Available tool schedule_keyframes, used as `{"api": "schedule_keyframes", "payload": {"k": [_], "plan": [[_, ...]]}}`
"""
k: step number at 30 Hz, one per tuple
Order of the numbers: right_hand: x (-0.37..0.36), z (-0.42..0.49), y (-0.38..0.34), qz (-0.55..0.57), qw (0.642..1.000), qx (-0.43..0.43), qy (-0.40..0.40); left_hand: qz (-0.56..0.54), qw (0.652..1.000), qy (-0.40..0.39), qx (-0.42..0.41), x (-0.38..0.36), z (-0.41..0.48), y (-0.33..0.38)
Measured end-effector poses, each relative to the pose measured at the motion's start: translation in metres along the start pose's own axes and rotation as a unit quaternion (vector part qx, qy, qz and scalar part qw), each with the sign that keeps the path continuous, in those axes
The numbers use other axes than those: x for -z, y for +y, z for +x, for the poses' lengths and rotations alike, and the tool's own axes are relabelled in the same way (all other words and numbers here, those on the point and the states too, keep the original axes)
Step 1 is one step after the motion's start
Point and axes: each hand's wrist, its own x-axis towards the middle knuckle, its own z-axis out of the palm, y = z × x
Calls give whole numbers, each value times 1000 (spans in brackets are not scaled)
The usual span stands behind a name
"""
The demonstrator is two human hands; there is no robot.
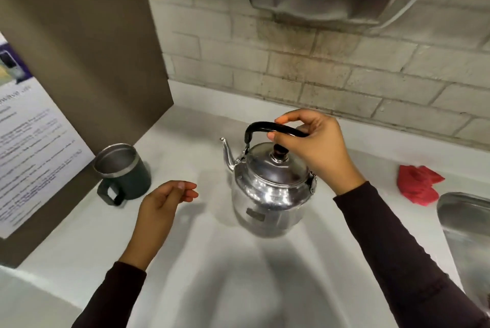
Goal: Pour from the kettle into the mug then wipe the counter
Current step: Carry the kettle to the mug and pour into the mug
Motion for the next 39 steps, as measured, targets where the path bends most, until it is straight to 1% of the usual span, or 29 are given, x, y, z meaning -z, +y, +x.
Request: {"api": "schedule_keyframes", "payload": {"k": [7, 12, 14, 18, 22, 24, 28, 32, 39], "plan": [[-92, 19, -44, -44, 992, 36, -112, -20, 993, 116, 29, 91, 11, -41], [-151, 32, -61, -114, 978, 42, -170, -17, 979, 200, 44, 127, 30, -67], [-170, 36, -67, -148, 969, 54, -188, -24, 976, 209, 61, 134, 41, -77], [-201, 45, -78, -216, 949, 73, -216, -49, 980, 162, 106, 141, 61, -91], [-220, 50, -86, -261, 932, 82, -237, -71, 986, 90, 123, 134, 72, -98], [-227, 53, -89, -279, 925, 83, -244, -85, 985, 68, 131, 130, 76, -102], [-235, 58, -92, -298, 918, 74, -251, -55, 990, 41, 126, 132, 84, -112], [-238, 62, -97, -326, 908, 81, -251, -48, 991, 14, 125, 134, 89, -116], [-243, 66, -106, -374, 882, 110, -264, -31, 993, 20, 114, 133, 90, -119]]}}
